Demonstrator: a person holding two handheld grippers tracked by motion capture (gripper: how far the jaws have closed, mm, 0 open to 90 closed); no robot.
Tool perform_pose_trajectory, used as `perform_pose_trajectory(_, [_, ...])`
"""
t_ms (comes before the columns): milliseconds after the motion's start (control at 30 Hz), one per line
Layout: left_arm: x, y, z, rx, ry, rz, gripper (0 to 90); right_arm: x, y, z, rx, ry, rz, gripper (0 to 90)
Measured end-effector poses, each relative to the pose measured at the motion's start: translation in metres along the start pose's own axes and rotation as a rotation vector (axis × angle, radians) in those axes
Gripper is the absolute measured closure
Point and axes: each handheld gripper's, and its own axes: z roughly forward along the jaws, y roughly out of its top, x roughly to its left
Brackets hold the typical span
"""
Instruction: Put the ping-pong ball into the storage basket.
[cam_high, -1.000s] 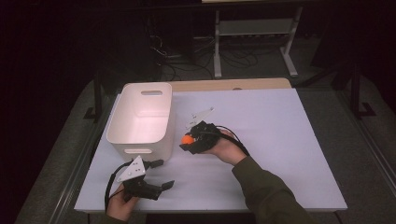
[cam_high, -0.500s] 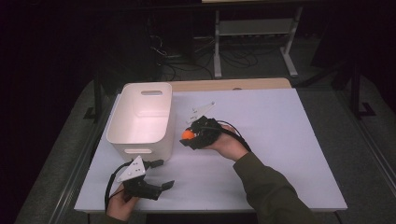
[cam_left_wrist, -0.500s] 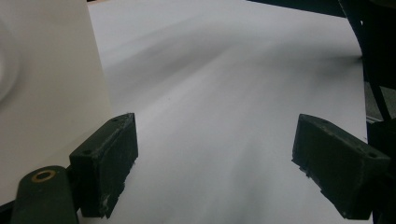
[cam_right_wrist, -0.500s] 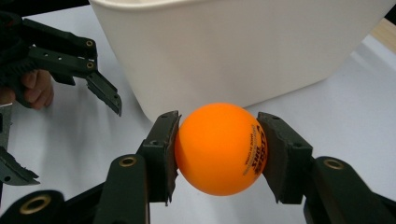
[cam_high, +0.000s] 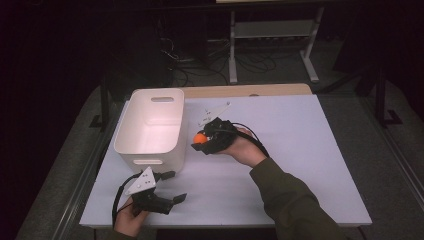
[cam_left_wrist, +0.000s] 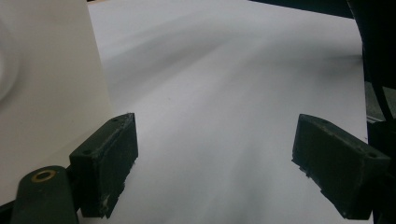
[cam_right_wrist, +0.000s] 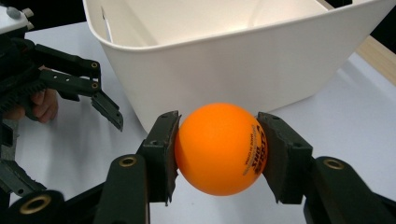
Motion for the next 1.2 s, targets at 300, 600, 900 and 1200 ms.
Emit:
perform_pose_trajectory(300, [0.000, 0.000, 0.000, 0.001, 0.002, 0.004, 14.2, -0.002, 0.010, -0.006, -0.011, -0.006, -0.002, 49.4])
perform_pose_trajectory(600, [0.000, 0.000, 0.000, -0.002, 0.002, 0.001, 14.1, -0.004, 0.022, -0.011, -0.022, -0.007, -0.013, 49.4])
perform_pose_trajectory(900, [0.000, 0.000, 0.000, -0.002, 0.002, 0.001, 14.1, -0.006, 0.035, -0.014, -0.034, -0.006, -0.017, 49.4])
perform_pose_trajectory(1200, [0.000, 0.000, 0.000, -0.002, 0.002, 0.000, 14.1, -0.009, 0.044, -0.014, -0.046, -0.004, -0.018, 49.4])
